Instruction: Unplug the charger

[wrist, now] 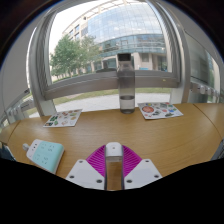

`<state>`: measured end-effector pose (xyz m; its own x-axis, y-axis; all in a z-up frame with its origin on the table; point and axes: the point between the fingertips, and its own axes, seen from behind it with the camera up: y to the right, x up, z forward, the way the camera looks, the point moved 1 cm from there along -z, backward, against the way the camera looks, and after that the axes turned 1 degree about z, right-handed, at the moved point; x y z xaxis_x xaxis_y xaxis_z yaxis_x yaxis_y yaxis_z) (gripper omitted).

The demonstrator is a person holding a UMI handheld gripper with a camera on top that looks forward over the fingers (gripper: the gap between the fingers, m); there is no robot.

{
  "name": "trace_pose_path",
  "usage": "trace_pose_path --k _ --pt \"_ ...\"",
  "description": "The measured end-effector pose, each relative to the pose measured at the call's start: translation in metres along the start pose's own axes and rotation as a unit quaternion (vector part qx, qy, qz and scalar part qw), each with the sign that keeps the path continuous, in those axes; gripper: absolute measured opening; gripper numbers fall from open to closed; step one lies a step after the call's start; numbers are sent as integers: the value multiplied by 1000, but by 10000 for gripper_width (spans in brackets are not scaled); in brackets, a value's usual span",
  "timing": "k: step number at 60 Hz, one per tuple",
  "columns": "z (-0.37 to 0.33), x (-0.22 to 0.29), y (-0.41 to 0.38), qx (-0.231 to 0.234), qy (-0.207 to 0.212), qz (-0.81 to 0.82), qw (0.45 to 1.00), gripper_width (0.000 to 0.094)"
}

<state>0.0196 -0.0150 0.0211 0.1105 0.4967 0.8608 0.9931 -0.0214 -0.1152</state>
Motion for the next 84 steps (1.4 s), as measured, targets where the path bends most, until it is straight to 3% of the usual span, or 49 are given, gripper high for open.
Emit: trace_pose_path --k 14,21,30,39,47,65,84 --pt "4 -8 2 -4 -10 13 1000 273" --pt "0 -2 7 -26 -5 18 1000 626" --pt "-37 41 6 -48 55 14 997 732" --pt "-109 65 -14 -45 112 31 992 770" --pt "-157 44 -28 -49 124 26 991 800" --pt "-201 -53 -58 -67 58 -2 996 818" --pt "-231 -59 -73 -51 57 -29 997 823"
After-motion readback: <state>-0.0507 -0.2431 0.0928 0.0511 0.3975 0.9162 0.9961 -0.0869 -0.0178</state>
